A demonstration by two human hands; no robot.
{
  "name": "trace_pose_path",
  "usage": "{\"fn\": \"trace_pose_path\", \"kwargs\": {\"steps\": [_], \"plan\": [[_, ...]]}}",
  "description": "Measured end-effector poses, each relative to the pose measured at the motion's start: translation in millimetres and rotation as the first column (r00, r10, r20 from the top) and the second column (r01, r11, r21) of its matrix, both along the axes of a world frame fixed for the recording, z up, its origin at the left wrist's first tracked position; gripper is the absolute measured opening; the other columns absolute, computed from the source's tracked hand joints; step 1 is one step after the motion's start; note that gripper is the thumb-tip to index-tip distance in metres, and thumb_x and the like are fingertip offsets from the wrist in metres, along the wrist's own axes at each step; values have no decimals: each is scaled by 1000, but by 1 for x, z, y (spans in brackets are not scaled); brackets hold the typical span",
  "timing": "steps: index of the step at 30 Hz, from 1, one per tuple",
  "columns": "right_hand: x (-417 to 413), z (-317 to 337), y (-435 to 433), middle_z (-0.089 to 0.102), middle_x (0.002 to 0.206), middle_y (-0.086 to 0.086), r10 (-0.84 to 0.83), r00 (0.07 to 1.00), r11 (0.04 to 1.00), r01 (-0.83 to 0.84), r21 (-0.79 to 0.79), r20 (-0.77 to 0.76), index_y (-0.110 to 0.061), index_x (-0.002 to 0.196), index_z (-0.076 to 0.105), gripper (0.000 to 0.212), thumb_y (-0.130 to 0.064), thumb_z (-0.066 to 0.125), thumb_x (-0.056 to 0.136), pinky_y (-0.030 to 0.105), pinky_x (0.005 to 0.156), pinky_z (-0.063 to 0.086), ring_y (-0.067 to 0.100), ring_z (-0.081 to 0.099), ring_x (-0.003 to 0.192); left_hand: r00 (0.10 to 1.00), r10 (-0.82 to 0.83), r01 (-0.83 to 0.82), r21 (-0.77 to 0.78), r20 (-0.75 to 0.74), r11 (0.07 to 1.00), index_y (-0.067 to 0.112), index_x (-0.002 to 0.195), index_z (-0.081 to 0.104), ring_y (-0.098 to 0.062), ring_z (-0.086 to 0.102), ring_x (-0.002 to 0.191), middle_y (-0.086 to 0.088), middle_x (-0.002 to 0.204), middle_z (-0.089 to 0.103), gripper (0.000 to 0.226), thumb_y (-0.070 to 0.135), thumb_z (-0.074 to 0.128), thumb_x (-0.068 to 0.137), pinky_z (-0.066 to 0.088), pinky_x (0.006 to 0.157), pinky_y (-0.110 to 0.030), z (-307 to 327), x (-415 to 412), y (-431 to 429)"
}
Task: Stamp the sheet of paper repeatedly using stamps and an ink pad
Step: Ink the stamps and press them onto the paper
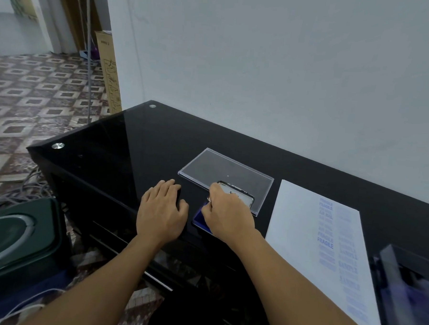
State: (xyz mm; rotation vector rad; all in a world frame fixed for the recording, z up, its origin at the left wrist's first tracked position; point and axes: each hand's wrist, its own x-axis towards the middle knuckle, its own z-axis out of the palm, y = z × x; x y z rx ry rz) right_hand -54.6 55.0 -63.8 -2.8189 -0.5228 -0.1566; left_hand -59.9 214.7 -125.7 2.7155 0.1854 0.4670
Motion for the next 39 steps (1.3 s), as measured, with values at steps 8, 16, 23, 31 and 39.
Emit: {"fn": "trace_pose_path", "kwargs": {"steps": [8, 16, 23, 31, 39], "plan": [[-18, 14, -16, 70, 99, 6, 25, 999, 997, -23, 76, -32, -23, 102, 40, 9, -31, 45, 104, 29, 63, 51, 19, 64, 83, 991, -51, 29, -175, -120, 984, 20, 137, 53, -20, 26, 147, -1, 154, 40, 46, 35, 54, 93, 19, 119, -42, 17, 5, 5], [-45, 38, -78, 51, 74, -5, -132, 990, 984, 138, 117, -50, -21, 90, 41, 18, -31, 49, 102, 27, 51, 38, 13, 51, 65, 981, -163, 116, -367, -101, 923, 14, 125, 61, -22, 55, 115, -3, 127, 61, 36, 24, 55, 90, 49, 98, -44, 52, -5, -29], [-73, 47, -144, 61, 76, 2, -306, 947, 939, 317, 131, -97, -20, 82, 45, 20, -30, 54, 96, 33, 57, 45, 20, 58, 67, 921, -388, 363, -283, -35, 888, 10, 123, 60, -23, 49, 122, -4, 129, 59, 34, 19, 52, 91, 41, 104, -38, 78, -19, -102], [-97, 59, -212, 60, 74, 0, -439, 894, 884, 448, 133, -90, -17, 80, 48, 23, -34, 53, 96, 33, 56, 43, 19, 54, 64, 828, -559, 540, -219, -30, 812, 13, 130, 53, -19, 43, 127, 0, 136, 53, 36, 25, 49, 96, 38, 107, -38, 72, -38, -167], [-94, 56, -231, 60, 76, 3, -458, 883, 874, 469, 127, -107, -15, 83, 51, 17, -29, 53, 93, 36, 58, 47, 20, 54, 64, 791, -611, 608, -76, -34, 791, 2, 124, 59, -31, 50, 120, -12, 127, 58, 54, 32, 32, 88, 43, 101, -48, 40, -39, -187]]}}
